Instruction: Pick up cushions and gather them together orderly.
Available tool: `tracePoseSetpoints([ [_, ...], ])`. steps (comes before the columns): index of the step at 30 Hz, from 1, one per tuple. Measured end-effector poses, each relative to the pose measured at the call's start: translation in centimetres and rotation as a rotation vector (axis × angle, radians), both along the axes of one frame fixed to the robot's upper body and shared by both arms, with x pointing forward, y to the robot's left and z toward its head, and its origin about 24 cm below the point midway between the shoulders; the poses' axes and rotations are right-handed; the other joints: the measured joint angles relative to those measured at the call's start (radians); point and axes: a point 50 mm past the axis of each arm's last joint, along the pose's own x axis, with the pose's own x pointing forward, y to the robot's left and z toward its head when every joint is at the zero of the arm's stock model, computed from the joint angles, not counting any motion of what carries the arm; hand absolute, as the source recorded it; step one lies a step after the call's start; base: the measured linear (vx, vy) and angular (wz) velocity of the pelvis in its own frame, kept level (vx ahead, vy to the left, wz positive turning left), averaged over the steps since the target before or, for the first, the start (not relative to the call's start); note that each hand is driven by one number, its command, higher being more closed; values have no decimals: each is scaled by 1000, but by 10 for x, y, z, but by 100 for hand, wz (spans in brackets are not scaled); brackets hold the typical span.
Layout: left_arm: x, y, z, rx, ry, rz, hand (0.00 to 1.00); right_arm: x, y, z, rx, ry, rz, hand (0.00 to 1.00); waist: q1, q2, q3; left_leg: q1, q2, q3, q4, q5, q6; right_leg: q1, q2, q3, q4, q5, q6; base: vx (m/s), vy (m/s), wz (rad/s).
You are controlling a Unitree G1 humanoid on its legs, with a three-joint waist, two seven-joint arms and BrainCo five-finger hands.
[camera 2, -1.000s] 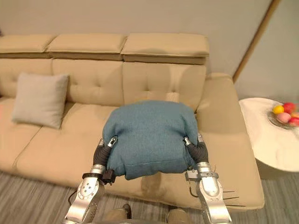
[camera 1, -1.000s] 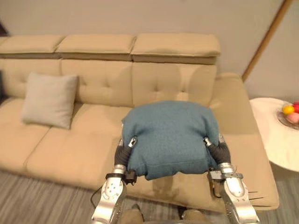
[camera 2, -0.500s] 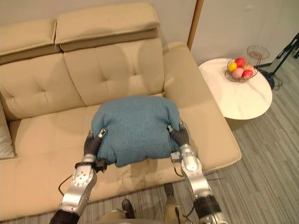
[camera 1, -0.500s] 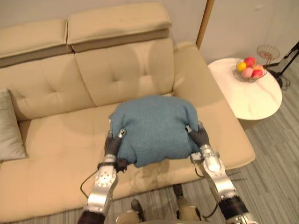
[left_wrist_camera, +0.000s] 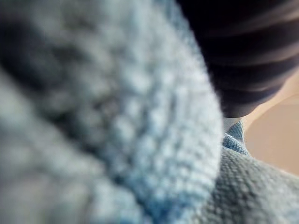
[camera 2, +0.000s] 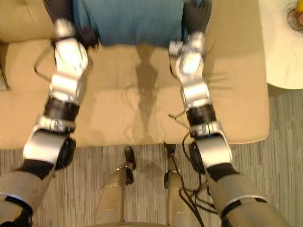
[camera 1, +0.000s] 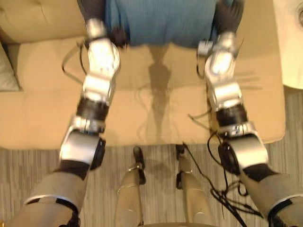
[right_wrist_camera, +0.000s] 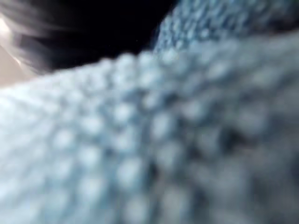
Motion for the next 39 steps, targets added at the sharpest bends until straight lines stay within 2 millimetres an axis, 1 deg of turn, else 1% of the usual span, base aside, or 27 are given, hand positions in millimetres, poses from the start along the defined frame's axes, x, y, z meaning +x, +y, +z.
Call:
tracePoseSetpoints([
  [2, -2, 0, 36, -4, -35, 20, 0, 0, 1, 24, 35, -27, -24, 0, -3, 0, 4, -16, -10, -22, -42, 31, -3, -17, -4, -22, -6, 1, 0, -50, -32, 31],
  [3, -2, 0, 41, -8, -34, 26, 0, 1, 2, 27, 34, -24, -26, 0, -4, -1, 4, -17, -13, -25, -56, 40, -3, -21, -6, -27, -7, 2, 0, -29, -28, 33],
  [5, -2, 6, 61, -70, -21, 11, 0, 7, 3, 43, 50, 5, -13, 0, -6, -1, 4, -27, -29, -35, -129, 86, -4, -51, -14, -43, -16, 7, -2, -29, -19, 28],
  [6, -2, 6, 64, -79, -19, 4, 0, 7, 1, 47, 56, 9, -10, 0, -6, -1, 5, -32, -31, -35, -142, 95, -4, -60, -15, -45, -16, 8, -2, -30, -7, 21],
  [8, -1, 10, 72, -113, 0, -26, 0, 10, -2, 56, 71, 38, 35, 0, -4, -3, 27, -40, -37, -48, -200, 131, -6, -85, -16, -58, -17, 13, 0, -24, 8, 18],
  [10, 3, 13, 69, -121, 32, -39, 0, 13, -5, 54, 75, 64, 56, 0, -5, -3, 39, -47, -37, -55, -214, 140, -10, -95, -15, -68, -17, 13, 0, -21, 20, 15],
  [11, 9, 18, 62, -133, 80, -42, 0, 17, -7, 50, 74, 95, 76, 0, -5, -4, 59, -49, -37, -54, -225, 146, -10, -99, -15, -73, -17, 13, 0, -20, 30, 12],
  [12, 13, 20, 58, -136, 104, -41, 0, 18, -7, 49, 70, 105, 84, 0, -5, -4, 62, -56, -37, -54, -227, 147, -9, -107, -15, -73, -17, 13, 1, -21, 41, 9],
  [14, 22, 29, 41, -171, 167, -50, 0, 21, -2, 44, 33, 128, 101, 0, -6, -4, 72, -74, -33, -52, -228, 148, -8, -125, -17, -73, -17, 15, 3, -17, 42, 2],
  [15, 30, 34, 23, -175, 218, -50, 0, 24, 2, 36, 13, 156, 116, 0, -6, -4, 80, -79, -32, -50, -229, 148, -8, -132, -17, -73, -17, 16, 5, -18, 49, -2],
  [16, 37, 37, 2, -177, 275, -54, 0, 29, 3, 22, -10, 195, 126, 0, -8, -4, 83, -84, -30, -50, -228, 148, -9, -136, -16, -73, -16, 17, 6, -19, 60, -1],
  [17, 41, 38, -10, -177, 304, -58, 0, 31, 4, 14, -20, 216, 127, 0, -8, -4, 83, -87, -29, -50, -228, 148, -9, -139, -15, -74, -14, 17, 6, -15, 62, 1],
  [18, 48, 39, -35, -175, 370, -58, 0, 36, 8, -5, -50, 266, 137, 0, -19, -4, 83, -94, -27, -50, -232, 148, -9, -147, -13, -70, -13, 17, 6, -12, 50, 1],
  [19, 50, 40, -44, -180, 393, -64, 0, 37, 11, -12, -64, 285, 142, 0, -22, -4, 83, -98, -26, -50, -233, 148, -9, -152, -12, -70, -13, 17, 6, -14, 47, 0],
  [20, 52, 42, -59, -194, 428, -72, 0, 39, 14, -23, -77, 312, 147, 0, -23, -4, 85, -101, -26, -49, -234, 148, -9, -155, -12, -69, -13, 17, 6, -18, 39, -6],
  [21, 56, 40, -82, -201, 484, -88, 0, 41, 20, -41, -108, 358, 161, 0, -26, -4, 90, -100, -25, -40, -233, 148, -9, -158, -11, -67, -12, 17, 6, -26, 41, -9],
  [23, 58, 36, -106, -219, 529, -103, 0, 43, 25, -63, -107, 411, 181, 0, -27, -3, 90, -96, -23, -27, -232, 147, -9, -159, -9, -60, -12, 17, 6, -28, 26, -11],
  [24, 57, 36, -107, -219, 529, -103, 0, 43, 25, -65, -106, 414, 183, 0, -27, -3, 90, -96, -22, -26, -232, 147, -9, -159, -9, -58, -12, 17, 6, -31, 13, -11],
  [26, 55, 42, -115, -221, 520, -97, 0, 43, 27, -77, -105, 431, 195, 0, -26, -3, 90, -91, -15, -16, -221, 142, -13, -159, -3, -41, -7, 16, 6, -54, 2, -14],
  [27, 54, 44, -117, -228, 519, -98, 0, 42, 27, -79, -103, 432, 197, 0, -24, -3, 90, -90, -12, -15, -219, 140, -14, -159, -1, -39, -5, 16, 6, -78, -21, -15],
  [29, 53, 53, -129, -247, 537, -80, 0, 39, 28, -84, -84, 422, 216, 0, -25, -3, 90, -88, -1, -9, -210, 140, -15, -157, 8, -30, 0, 8, 16, -77, -42, -9],
  [30, 53, 55, -132, -247, 545, -75, 0, 38, 29, -85, -82, 417, 220, 0, -23, -3, 90, -88, 1, -5, -206, 140, -15, -157, 11, -25, 0, 6, 17, -71, -51, -10],
  [32, 49, 64, -148, -249, 575, -49, 0, 34, 26, -84, -67, 382, 232, 0, -24, -3, 90, -80, 10, 1, -201, 140, -16, -150, 20, -18, 0, -3, 25, -69, -53, -11],
  [33, 48, 65, -150, -244, 573, -46, 0, 31, 25, -84, -63, 364, 236, 0, -24, -3, 90, -77, 11, 0, -199, 140, -16, -145, 23, -19, 0, -5, 26, -61, -41, -4],
  [36, 35, 67, -164, -182, 543, -39, 0, 17, 8, -93, -62, 300, 234, 0, -23, -3, 90, -29, 22, -4, -185, 136, -21, -86, 29, -31, 0, -12, 15, -48, -24, 4],
  [38, 12, 67, -177, -75, 480, -44, 0, -5, -11, -112, -113, 254, 234, 0, -17, -4, 90, 28, 29, -18, -155, 109, -30, -11, 36, -43, 12, -28, -3, -15, -11, 8],
  [39, 4, 68, -181, -50, 464, -48, 0, -11, -15, -119, -123, 247, 235, 0, -13, -4, 90, 45, 31, -20, -146, 100, -30, 7, 37, -43, 19, -35, -7, 0, 0, 0],
])
